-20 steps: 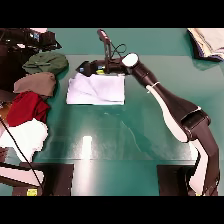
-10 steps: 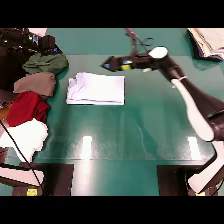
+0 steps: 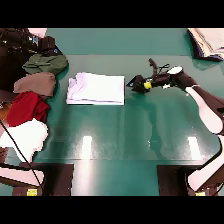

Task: Fold the shirts.

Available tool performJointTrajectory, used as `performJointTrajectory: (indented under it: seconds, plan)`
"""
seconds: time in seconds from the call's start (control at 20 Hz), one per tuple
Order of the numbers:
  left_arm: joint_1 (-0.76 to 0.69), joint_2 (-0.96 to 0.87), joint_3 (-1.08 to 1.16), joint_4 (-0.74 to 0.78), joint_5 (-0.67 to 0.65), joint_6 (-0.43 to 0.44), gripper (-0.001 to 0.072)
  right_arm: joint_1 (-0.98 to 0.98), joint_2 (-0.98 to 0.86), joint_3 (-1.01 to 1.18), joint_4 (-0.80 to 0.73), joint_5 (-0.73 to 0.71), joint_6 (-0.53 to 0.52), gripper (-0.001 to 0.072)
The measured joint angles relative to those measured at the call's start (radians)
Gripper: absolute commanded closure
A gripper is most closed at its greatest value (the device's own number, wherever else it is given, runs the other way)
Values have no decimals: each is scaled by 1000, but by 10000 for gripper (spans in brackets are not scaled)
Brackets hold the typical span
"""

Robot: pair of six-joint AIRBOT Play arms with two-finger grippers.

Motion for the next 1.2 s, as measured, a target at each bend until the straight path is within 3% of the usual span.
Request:
performJointTrajectory:
  seconds: [0.2, 0.25, 0.3, 0.4, 0.45, 0.85, 1.2]
  plan:
    - [0, 0, -1, 0, -3, 0, 683, 86, -100, 100, 24, 0, 41, 140]
    - [0, 0, -1, 0, -4, 0, 683, 110, -126, 134, 26, 0, 50, 194]
    - [0, 0, -1, 0, -4, 0, 682, 133, -150, 168, 23, -10, 55, 367]
    - [0, 0, -1, 0, -9, 0, 683, 170, -185, 227, 2, -37, 69, 633]
    - [0, 0, -1, 0, -14, -1, 683, 182, -196, 250, 2, -58, 69, 693]
    - [-45, 0, -1, -20, -56, -2, 683, 135, -137, 341, -34, -125, 67, 693]
    - [-139, 0, -1, -27, -60, 3, 683, -189, 225, 27, -189, -121, 74, 693]
